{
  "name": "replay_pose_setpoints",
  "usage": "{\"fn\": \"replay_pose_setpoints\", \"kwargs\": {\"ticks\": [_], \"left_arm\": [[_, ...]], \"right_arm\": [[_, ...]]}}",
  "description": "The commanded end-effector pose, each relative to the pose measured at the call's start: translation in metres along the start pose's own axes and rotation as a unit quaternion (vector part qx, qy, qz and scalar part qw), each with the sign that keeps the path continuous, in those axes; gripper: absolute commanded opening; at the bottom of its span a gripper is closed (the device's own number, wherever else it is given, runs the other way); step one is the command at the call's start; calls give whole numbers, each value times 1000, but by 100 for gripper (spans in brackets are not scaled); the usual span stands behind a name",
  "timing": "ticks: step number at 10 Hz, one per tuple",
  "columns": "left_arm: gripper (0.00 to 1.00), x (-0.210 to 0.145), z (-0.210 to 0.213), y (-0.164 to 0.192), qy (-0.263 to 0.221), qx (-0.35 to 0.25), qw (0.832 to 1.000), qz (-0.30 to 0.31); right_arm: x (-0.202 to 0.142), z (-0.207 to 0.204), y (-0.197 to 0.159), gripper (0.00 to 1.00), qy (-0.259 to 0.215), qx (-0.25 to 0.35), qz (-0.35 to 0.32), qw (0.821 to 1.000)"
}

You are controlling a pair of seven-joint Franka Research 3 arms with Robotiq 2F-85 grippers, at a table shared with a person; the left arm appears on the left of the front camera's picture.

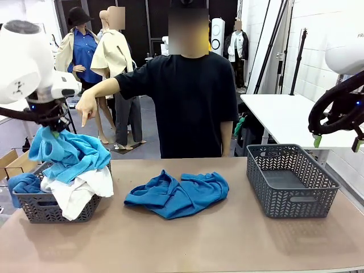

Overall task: Sort the tops and bottoms.
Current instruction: Sort the clothes according to human instructions.

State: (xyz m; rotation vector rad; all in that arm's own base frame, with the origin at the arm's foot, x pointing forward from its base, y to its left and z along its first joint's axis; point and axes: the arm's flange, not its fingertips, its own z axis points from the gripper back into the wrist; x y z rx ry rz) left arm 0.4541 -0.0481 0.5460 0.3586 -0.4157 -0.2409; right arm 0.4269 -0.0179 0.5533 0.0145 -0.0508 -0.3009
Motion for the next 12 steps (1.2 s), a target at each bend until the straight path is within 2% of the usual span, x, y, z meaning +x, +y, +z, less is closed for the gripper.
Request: {"fn": "replay_pose_setpoints", "kwargs": {"ticks": [1, 5, 6, 10, 11, 12], "left_arm": [[0, -18, -15, -2, -3, 37, 999, 7], [0, -24, -28, -11, 12, -14, 1000, 22], [7, -23, -26, -8, 10, -14, 1000, 25], [86, -18, -11, 2, 3, -8, 1000, 26], [100, -17, -7, 5, 4, -2, 1000, 26], [100, -16, 2, 10, 2, 3, 1000, 20]], "right_arm": [[-1, 0, 0, 100, 0, 2, 4, 1000], [-1, 0, 0, 100, 0, 2, 4, 1000], [-1, 0, 0, 100, 0, 2, 4, 1000], [-1, 0, 0, 100, 0, 2, 4, 1000], [-1, 0, 0, 100, 0, 2, 4, 1000], [-1, 0, 0, 100, 0, 2, 4, 1000]]}}
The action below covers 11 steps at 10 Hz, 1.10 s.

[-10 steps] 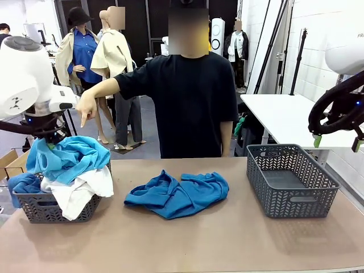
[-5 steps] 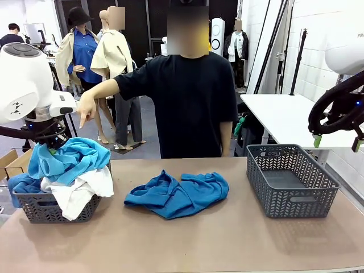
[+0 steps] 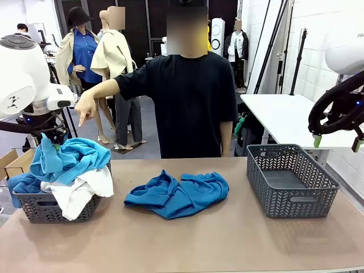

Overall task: Sort the tops and bottoms.
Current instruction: Sort the clothes according to human instructions.

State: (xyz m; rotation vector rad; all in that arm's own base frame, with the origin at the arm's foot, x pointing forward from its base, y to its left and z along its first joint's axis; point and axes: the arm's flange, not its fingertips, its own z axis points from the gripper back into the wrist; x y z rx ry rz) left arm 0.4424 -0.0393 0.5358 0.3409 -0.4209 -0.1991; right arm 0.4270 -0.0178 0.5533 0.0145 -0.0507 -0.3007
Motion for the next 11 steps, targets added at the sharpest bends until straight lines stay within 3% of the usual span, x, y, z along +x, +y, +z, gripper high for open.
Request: {"fn": "replay_pose_setpoints", "kwargs": {"ticks": [1, 4, 5, 8, 11], "left_arm": [[100, 4, 22, 16, -1, -2, 1000, -2], [100, 24, 74, 54, -27, -22, 999, 22], [100, 35, 96, 79, -58, -46, 996, 49], [100, 72, 151, 187, -93, -32, 986, 134], [100, 77, 177, 276, -91, 0, 974, 206]], "right_arm": [[-1, 0, 0, 100, 0, 2, 4, 1000], [-1, 0, 0, 100, 0, 2, 4, 1000], [-1, 0, 0, 100, 0, 2, 4, 1000], [-1, 0, 0, 100, 0, 2, 4, 1000], [-1, 0, 0, 100, 0, 2, 4, 1000]]}}
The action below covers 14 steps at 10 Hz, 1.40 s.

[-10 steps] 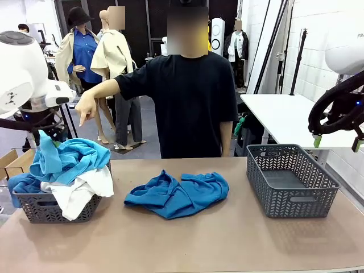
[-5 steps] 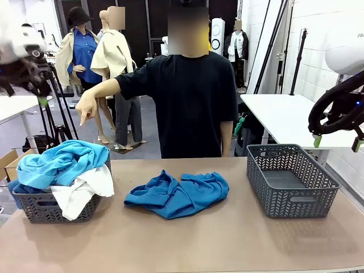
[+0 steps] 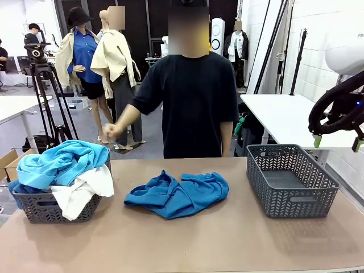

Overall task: Sort the tops and bottoms.
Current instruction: Lift clothes from the center of the table with your right hand.

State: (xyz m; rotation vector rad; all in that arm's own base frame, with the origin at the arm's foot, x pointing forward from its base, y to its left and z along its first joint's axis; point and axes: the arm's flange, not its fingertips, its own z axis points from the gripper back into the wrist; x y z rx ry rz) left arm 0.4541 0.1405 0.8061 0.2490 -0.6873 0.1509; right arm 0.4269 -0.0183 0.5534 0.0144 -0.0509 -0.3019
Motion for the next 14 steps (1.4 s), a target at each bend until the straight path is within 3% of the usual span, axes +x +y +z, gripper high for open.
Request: {"fn": "replay_pose_setpoints", "kwargs": {"ticks": [1, 4, 6, 7, 10, 14], "left_arm": [[100, 20, 0, 19, 13, -3, 1000, 27], [100, 17, -3, 39, 6, -25, 997, 73], [100, 4, -15, 52, 21, 1, 996, 91], [100, -13, -25, 66, 36, 26, 994, 97], [100, -97, -44, 122, 96, 78, 974, 191], [100, -207, -84, 111, 177, 55, 943, 278]], "right_arm": [[-1, 0, 0, 100, 0, 2, 4, 1000], [-1, 0, 0, 100, 0, 2, 4, 1000], [-1, 0, 0, 100, 0, 2, 4, 1000], [-1, 0, 0, 100, 0, 2, 4, 1000], [-1, 0, 0, 100, 0, 2, 4, 1000], [-1, 0, 0, 100, 0, 2, 4, 1000]]}}
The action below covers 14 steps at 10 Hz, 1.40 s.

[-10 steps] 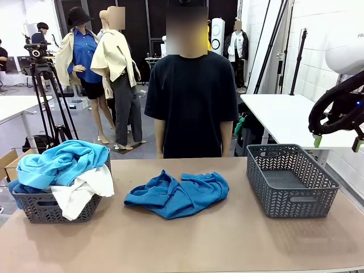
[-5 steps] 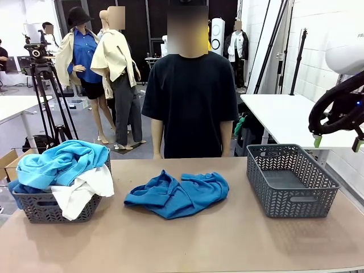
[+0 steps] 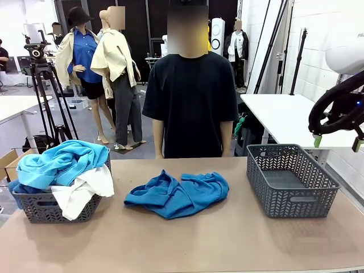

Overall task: Sort the tops and bottoms.
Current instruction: Lift clothes from the center of the table with your right hand.

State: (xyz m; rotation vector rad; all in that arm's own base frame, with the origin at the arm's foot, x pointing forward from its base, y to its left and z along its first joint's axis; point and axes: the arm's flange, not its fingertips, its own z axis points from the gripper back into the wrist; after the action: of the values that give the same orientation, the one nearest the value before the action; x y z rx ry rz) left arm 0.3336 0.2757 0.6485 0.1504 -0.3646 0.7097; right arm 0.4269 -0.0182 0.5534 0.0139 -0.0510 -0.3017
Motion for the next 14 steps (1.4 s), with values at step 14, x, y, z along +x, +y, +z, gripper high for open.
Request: {"fn": "replay_pose_setpoints", "kwargs": {"ticks": [14], "left_arm": [[100, -22, -20, 0, 18, -5, 1000, 18]], "right_arm": [[-98, -101, 372, 100, -21, 62, 241, 968]]}}
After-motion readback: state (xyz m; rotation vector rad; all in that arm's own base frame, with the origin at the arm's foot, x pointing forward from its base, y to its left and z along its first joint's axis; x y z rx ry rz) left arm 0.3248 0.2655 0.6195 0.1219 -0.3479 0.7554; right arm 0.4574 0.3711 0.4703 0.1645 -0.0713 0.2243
